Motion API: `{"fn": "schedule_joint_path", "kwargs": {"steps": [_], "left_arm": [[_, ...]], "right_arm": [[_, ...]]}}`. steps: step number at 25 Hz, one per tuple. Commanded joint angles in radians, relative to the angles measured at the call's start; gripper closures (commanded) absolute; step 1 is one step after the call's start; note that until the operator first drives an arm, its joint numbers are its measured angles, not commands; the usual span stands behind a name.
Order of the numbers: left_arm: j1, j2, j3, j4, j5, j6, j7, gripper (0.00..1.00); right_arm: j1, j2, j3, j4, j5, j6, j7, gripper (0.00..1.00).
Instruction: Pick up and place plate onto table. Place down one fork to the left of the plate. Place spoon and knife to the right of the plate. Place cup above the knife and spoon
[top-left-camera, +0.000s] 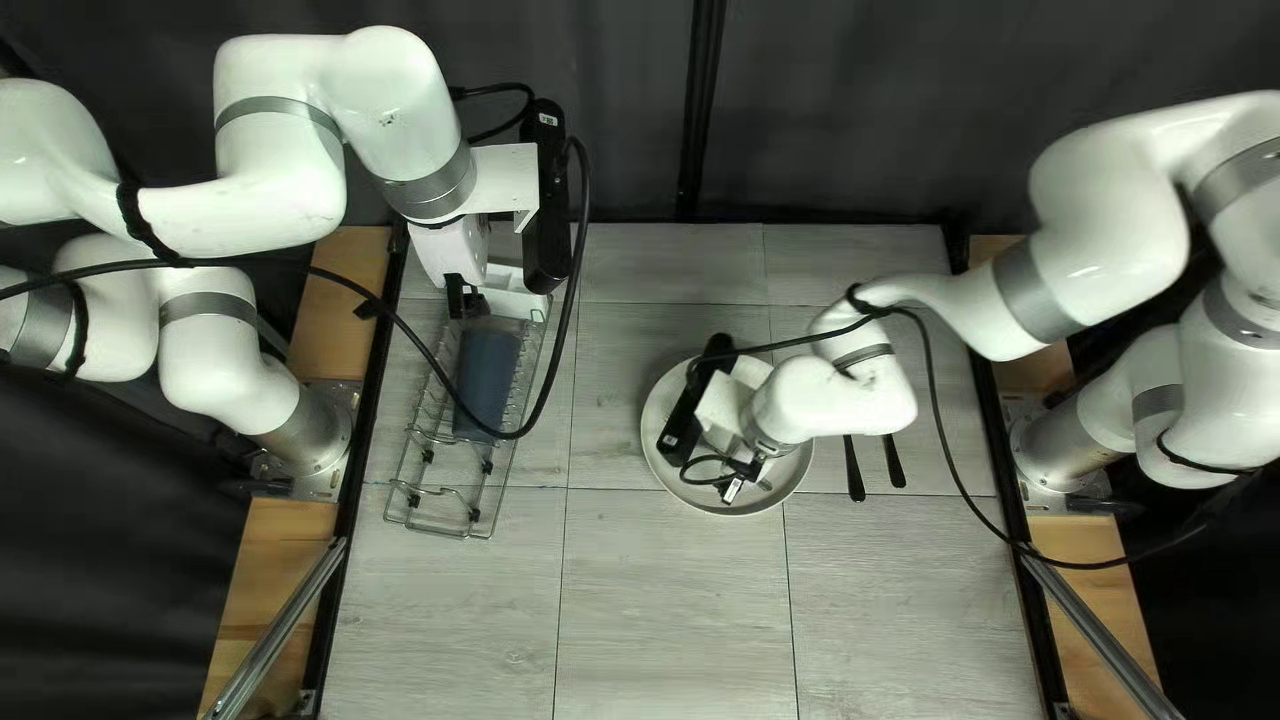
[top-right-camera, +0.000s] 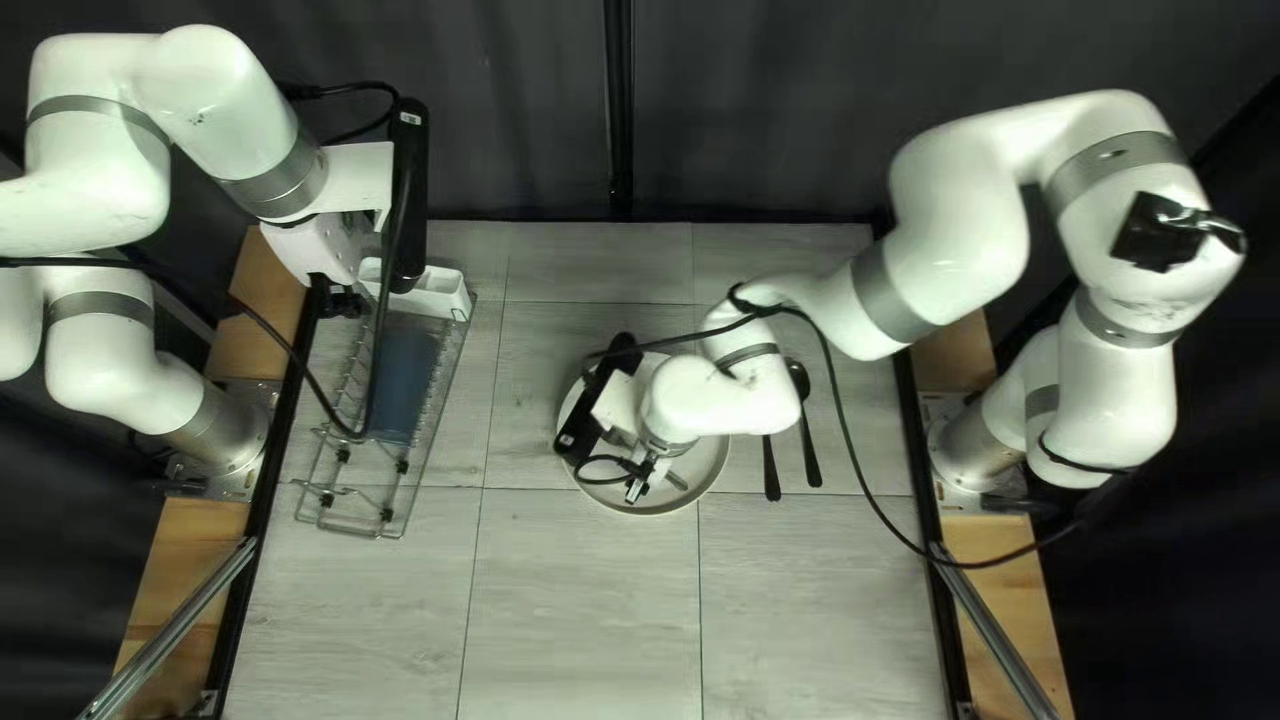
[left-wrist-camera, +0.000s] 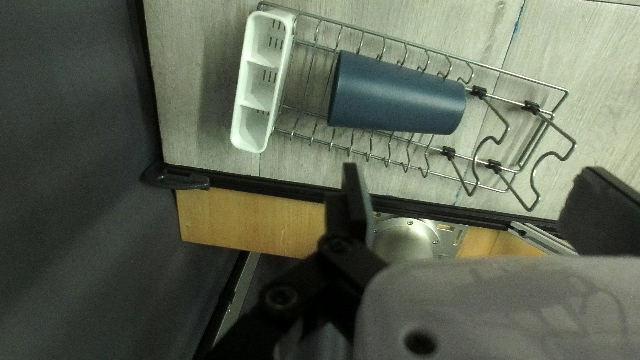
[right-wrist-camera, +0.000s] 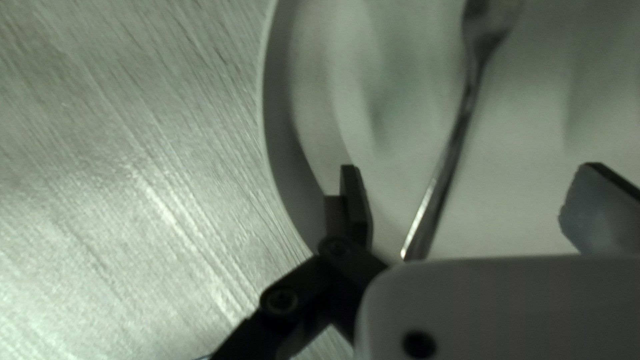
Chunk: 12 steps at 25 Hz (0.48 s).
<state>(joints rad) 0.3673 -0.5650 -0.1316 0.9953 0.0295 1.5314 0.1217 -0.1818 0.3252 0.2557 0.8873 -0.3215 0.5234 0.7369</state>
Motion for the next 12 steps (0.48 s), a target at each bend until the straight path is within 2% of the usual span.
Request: {"fn": "schedule_joint_path", "kwargs": {"steps": [1, 2, 3, 12], "left_arm": [[0.0, 0.0, 0.0, 0.0, 0.0, 0.0, 0.0, 0.0], [0.0, 0.0, 0.0, 0.0, 0.0, 0.0, 0.0, 0.0], [0.0, 0.0, 0.0, 0.0, 0.0, 0.0, 0.0, 0.0], [0.0, 0.0, 0.0, 0.0, 0.0, 0.0, 0.0, 0.0]], "right_arm": [[-0.014, 0.02, -0.001, 0.02, 0.012, 0.009, -0.021, 0.62], [-0.016, 0.021, 0.0, 0.021, 0.014, 0.011, -0.023, 0.92], [-0.019, 0.022, 0.002, 0.028, 0.02, 0.017, -0.028, 1.0], [-0.039, 0.019, 0.007, 0.038, 0.046, 0.036, -0.051, 1.0]]}}
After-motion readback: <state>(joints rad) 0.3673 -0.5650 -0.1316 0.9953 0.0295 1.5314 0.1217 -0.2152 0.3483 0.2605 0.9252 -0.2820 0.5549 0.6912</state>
